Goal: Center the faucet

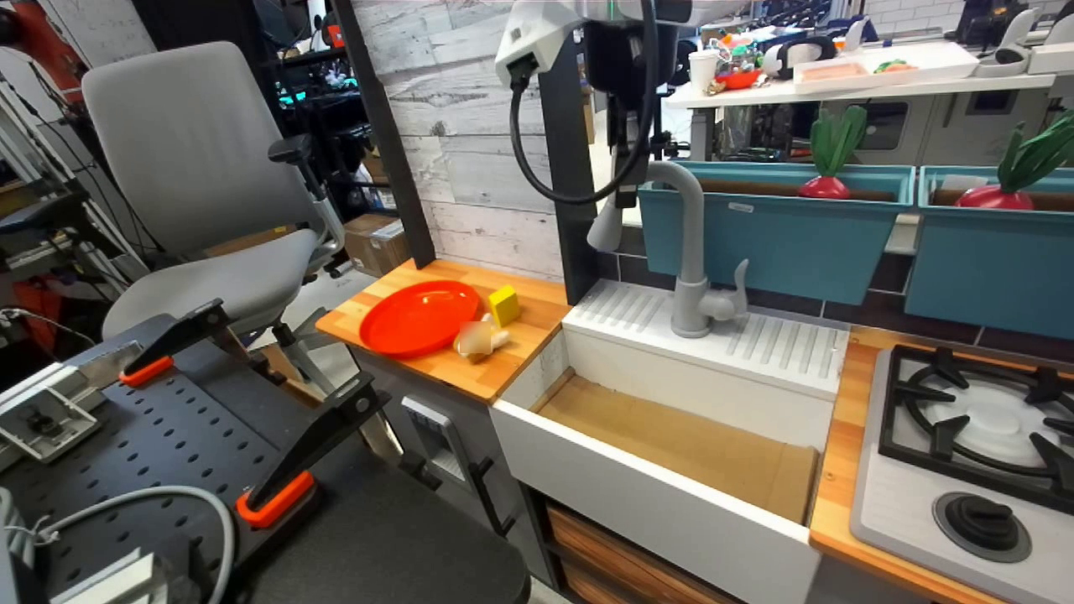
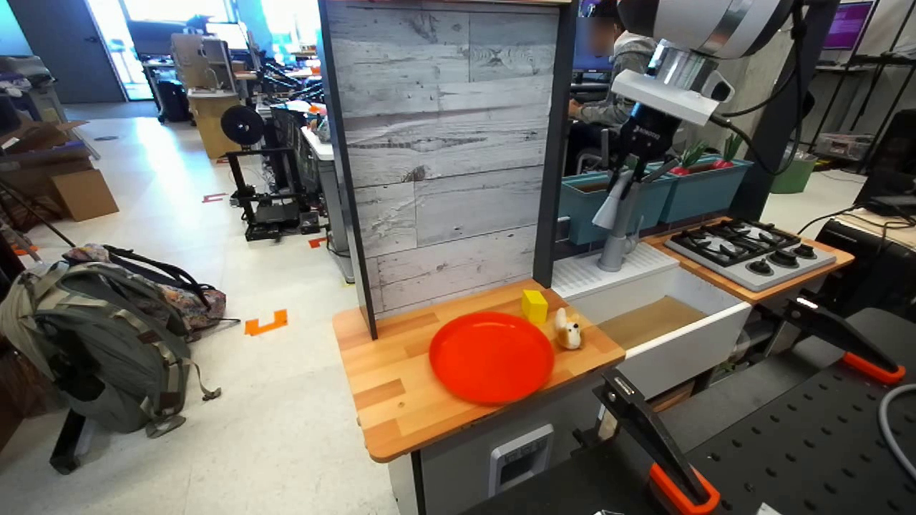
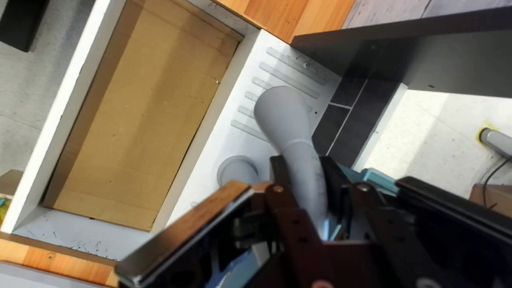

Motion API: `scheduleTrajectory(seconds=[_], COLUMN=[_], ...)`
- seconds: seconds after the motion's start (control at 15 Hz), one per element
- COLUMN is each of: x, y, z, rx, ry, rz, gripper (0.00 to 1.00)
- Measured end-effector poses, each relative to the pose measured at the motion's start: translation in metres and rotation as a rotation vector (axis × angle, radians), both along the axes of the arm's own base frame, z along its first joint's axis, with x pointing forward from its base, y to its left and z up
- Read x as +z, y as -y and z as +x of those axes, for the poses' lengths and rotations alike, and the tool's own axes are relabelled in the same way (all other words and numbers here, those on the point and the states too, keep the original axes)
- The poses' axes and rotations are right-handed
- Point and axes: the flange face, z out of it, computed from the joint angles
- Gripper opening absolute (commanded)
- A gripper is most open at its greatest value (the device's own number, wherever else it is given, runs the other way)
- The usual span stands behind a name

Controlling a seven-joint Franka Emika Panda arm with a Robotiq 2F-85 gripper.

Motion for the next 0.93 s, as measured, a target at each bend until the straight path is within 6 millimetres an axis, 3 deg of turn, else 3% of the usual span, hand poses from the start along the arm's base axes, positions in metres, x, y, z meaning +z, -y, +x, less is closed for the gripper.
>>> scheduleTrajectory(seconds=[0.93], x=[0.0088], y=[0.0084], z=[0.0064], rx=[0.319], ry=[-0.179], rz=[-0.174], gripper=[0.06])
